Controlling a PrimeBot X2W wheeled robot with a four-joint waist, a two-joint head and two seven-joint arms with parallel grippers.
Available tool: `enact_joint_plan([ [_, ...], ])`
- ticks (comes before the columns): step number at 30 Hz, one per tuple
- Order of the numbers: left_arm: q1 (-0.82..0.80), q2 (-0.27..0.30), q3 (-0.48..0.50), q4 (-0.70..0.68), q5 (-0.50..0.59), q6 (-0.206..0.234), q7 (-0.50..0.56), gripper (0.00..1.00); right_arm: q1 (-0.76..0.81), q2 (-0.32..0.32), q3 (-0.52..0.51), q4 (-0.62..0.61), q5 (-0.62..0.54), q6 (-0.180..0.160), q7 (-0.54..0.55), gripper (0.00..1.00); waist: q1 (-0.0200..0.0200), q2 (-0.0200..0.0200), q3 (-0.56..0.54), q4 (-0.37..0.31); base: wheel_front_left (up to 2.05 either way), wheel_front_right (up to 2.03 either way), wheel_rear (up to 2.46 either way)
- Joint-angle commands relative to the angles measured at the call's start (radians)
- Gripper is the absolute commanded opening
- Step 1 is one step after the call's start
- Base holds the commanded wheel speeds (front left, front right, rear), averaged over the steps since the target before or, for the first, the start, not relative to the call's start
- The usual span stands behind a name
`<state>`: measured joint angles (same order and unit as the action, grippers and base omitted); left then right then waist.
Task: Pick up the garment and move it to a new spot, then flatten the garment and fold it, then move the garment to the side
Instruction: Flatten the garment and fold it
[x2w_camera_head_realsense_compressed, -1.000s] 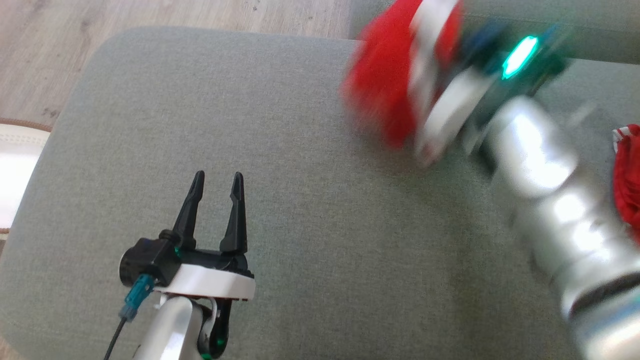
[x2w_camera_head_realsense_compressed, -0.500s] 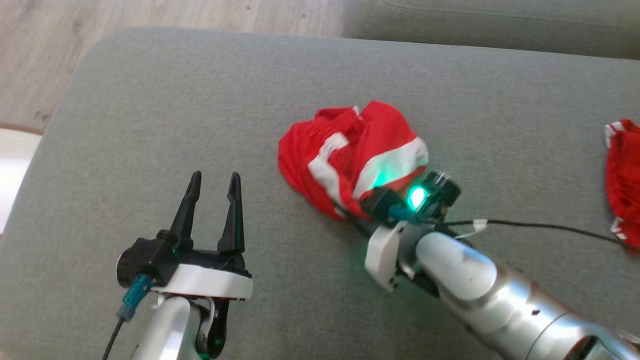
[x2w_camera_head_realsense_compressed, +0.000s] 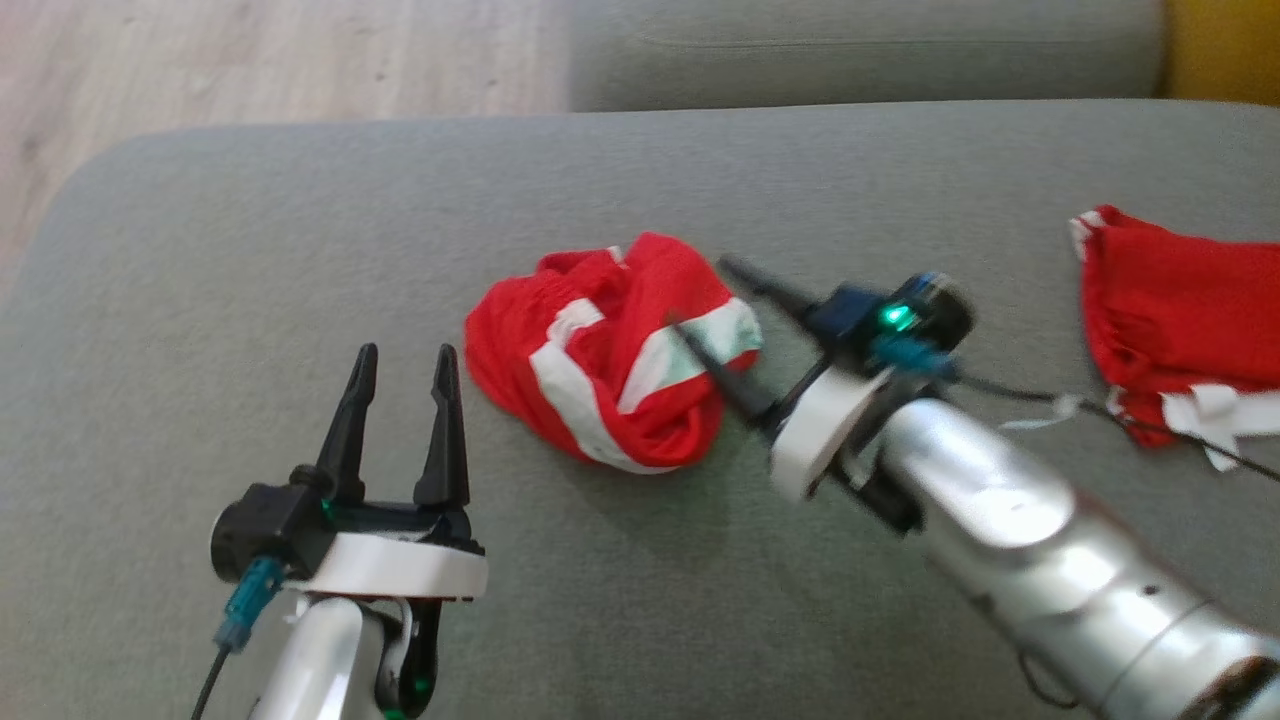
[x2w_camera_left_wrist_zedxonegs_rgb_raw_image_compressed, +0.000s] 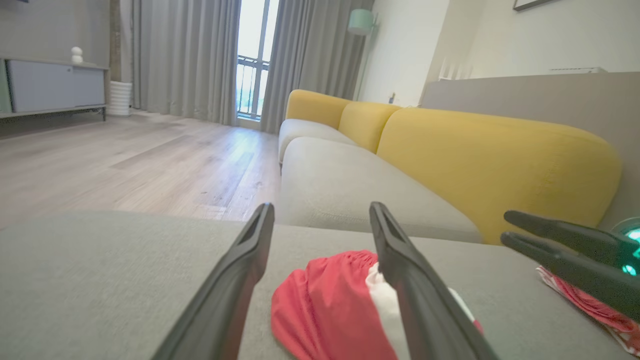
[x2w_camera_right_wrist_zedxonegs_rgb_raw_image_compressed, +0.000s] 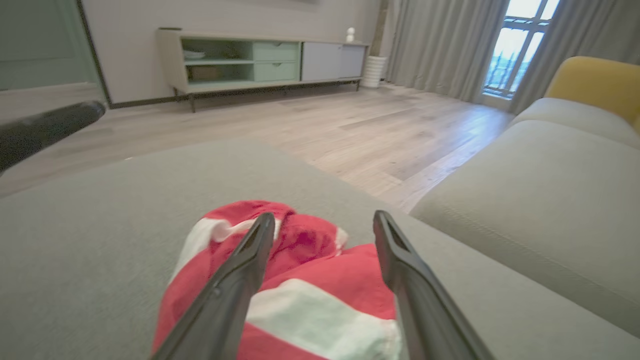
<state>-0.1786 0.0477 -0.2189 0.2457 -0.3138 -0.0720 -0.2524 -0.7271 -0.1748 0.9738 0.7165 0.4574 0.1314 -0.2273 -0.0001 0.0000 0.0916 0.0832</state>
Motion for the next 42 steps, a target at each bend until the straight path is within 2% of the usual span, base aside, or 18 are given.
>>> enact_joint_plan([
  [1, -0.023, 0.004, 0.044, -0.046, 0.014, -0.007, -0.009, 1.00, 0.009, -0.016, -0.064, -0.057, -0.005, -0.001, -0.015, 1.00, 0.0001, 0.0000, -0.012, -0.037, 0.00, 0.00, 0.00],
  [8, -0.019, 0.004, 0.062, -0.093, 0.023, -0.014, -0.009, 1.00, 0.159, -0.054, -0.357, -0.200, -0.089, -0.001, -0.024, 1.00, 0.0001, 0.0000, -0.023, -0.101, 0.00, 0.00, 0.00],
  [11, -0.015, 0.003, 0.063, -0.109, 0.026, -0.016, -0.009, 1.00, 0.260, -0.033, -0.513, -0.265, -0.140, -0.001, -0.026, 1.00, 0.0001, 0.0000, -0.023, -0.117, 0.00, 0.00, 0.00],
  [15, -0.009, 0.003, 0.066, -0.122, 0.028, -0.017, -0.009, 1.00, 0.398, 0.031, -0.692, -0.352, -0.206, -0.001, -0.027, 1.00, 0.0001, 0.0000, -0.017, -0.131, 0.00, 0.00, 0.00],
  [21, -0.009, 0.003, 0.065, -0.132, 0.028, -0.019, -0.009, 1.00, 0.500, 0.090, -0.793, -0.448, -0.269, -0.001, -0.008, 1.00, 0.0001, 0.0000, -0.005, -0.141, 0.00, 0.00, 0.00],
  [26, -0.029, 0.003, 0.055, -0.128, 0.038, -0.022, -0.009, 1.00, 0.523, 0.112, -0.819, -0.524, -0.295, -0.001, 0.014, 1.00, 0.0001, 0.0000, 0.020, -0.146, 0.00, 0.00, 0.00],
  [29, -0.066, 0.004, 0.015, -0.097, 0.060, -0.030, -0.007, 1.00, 0.526, 0.118, -0.844, -0.554, -0.300, -0.001, 0.019, 1.00, 0.0001, 0.0000, 0.042, -0.143, 0.00, 0.00, 0.00],
  [34, -0.176, 0.018, -0.064, 0.012, 0.119, -0.034, 0.108, 1.00, 0.526, 0.123, -0.851, -0.572, -0.309, -0.001, 0.027, 1.00, 0.0001, 0.0000, 0.086, -0.153, 0.00, 0.00, 0.00],
  [38, -0.272, 0.064, -0.095, 0.137, 0.223, 0.026, 0.255, 1.00, 0.515, 0.124, -0.843, -0.571, -0.306, -0.001, 0.024, 1.00, 0.0001, 0.0000, 0.113, -0.177, 0.00, 0.00, 0.00],
  [42, -0.326, 0.116, -0.105, 0.231, 0.323, 0.127, 0.406, 1.00, 0.511, 0.124, -0.853, -0.556, -0.281, -0.001, 0.012, 1.00, 0.0001, 0.0000, 0.125, -0.197, 0.00, 0.00, 0.00],
])
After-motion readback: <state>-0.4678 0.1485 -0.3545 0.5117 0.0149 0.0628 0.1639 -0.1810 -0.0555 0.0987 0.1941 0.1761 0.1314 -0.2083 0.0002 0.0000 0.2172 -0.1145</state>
